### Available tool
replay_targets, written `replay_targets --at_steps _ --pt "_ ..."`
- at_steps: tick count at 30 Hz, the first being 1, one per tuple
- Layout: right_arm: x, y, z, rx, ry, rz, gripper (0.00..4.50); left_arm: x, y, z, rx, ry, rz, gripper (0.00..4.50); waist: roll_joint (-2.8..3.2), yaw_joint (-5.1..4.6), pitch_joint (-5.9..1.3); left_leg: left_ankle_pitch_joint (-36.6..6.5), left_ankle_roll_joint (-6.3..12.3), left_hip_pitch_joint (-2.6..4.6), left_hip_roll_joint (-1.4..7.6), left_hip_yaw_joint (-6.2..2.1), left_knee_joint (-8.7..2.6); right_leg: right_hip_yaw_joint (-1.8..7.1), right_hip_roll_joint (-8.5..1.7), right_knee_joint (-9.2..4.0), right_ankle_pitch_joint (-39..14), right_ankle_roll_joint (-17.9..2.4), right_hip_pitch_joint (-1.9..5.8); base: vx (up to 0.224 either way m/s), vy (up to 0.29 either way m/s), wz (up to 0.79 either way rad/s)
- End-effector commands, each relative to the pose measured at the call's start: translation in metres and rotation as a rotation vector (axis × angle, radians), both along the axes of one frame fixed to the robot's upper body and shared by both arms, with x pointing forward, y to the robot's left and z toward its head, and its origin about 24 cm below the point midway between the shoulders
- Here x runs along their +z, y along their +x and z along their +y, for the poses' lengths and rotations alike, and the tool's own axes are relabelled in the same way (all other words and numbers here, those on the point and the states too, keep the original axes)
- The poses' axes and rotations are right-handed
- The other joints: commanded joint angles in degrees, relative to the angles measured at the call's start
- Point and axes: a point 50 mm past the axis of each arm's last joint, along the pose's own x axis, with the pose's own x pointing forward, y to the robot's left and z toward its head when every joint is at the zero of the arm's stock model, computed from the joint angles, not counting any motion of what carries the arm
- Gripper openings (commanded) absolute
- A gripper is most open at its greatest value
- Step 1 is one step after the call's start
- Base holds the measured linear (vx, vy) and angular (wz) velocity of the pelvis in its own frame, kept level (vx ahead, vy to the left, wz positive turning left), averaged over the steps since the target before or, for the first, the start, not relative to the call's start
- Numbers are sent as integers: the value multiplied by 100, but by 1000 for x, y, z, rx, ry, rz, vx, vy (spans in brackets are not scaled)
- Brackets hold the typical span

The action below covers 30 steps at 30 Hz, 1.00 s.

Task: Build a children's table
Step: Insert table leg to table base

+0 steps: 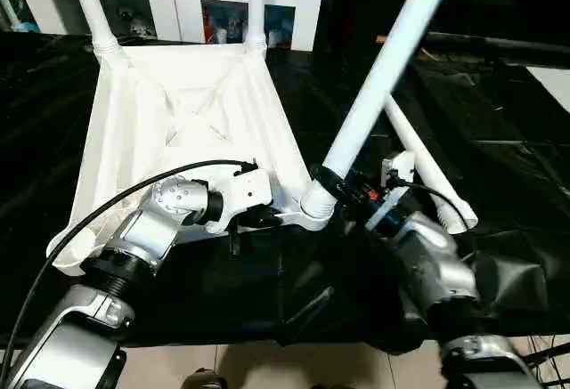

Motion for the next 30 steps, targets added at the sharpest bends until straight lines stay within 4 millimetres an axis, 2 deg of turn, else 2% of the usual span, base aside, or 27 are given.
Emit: replay_targets --at_steps 1,4,5,6,9,10,11,13,16,17,21,24,30 --pt "2 1 -11 11 -64 13 184 3 5 7 30 24 -35 0 15 -50 -248 -1489 226 106 210 -87 -388 270 -370 -450 -1442 -917 133 0 0 0" --pt "23 7 -6 53 -54 -42 184 3 5 7 34 24 -40 0 -7 -46 -278 -1202 293 90 204 -80 -362 261 -362 -404 -1144 -964 166 0 0 0" --pt "27 8 -4 64 -55 -56 184 3 6 7 35 24 -41 0 -24 -49 -299 -998 345 88 200 -68 -336 259 -354 -362 -834 -1008 173 0 0 0" --pt "33 9 -3 78 -57 -72 184 3 6 8 35 25 -42 0 -11 -43 -299 -907 369 85 197 -70 -331 255 -349 -342 -695 -1039 178 0 0 0" --pt "51 12 3 119 -59 -122 184 3 5 9 33 25 -42 0 -22 -63 -341 -414 599 75 174 -43 -269 244 -318 -240 190 -1233 204 0 0 0" --pt "51 12 3 119 -59 -122 184 3 5 9 33 25 -42 0 -22 -63 -341 -414 599 75 174 -43 -269 244 -318 -240 190 -1233 204 0 0 0" --pt "61 12 8 147 -52 -147 184 2 4 9 28 31 -38 0 -28 -59 -336 -399 688 69 170 -36 -257 244 -325 -235 278 -1274 205 0 0 0" --pt "66 12 12 177 -58 -156 184 1 3 10 26 33 -35 0 -27 -54 -326 -483 687 71 175 -36 -259 245 -331 -248 124 -1273 200 0 0 0" --pt "64 9 17 244 -112 -129 184 1 2 10 26 35 -32 0 -20 -51 -316 -655 587 76 187 -41 -267 250 -338 -270 -192 -1226 191 0 0 0" --pt "60 9 17 252 -148 -120 184 1 2 10 25 37 -31 0 -26 -50 -317 -719 495 76 192 -48 -267 250 -345 -271 -332 -1208 186 0 0 0" --pt "50 12 16 247 -257 -88 184 0 1 11 23 38 -30 0 -34 -62 -328 -706 372 76 182 -49 -257 255 -343 -256 -305 -1204 191 0 0 0" --pt "41 18 14 192 -342 -66 184 -1 0 11 23 40 -28 0 -47 -83 -347 -567 384 66 164 -40 -232 262 -343 -219 -61 -1289 209 0 0 0" --pt "37 24 14 148 -338 -37 184 -1 -1 12 22 41 -26 0 -43 -94 -361 -556 478 68 165 -37 -210 267 -334 -194 91 -1365 218 0 0 0"
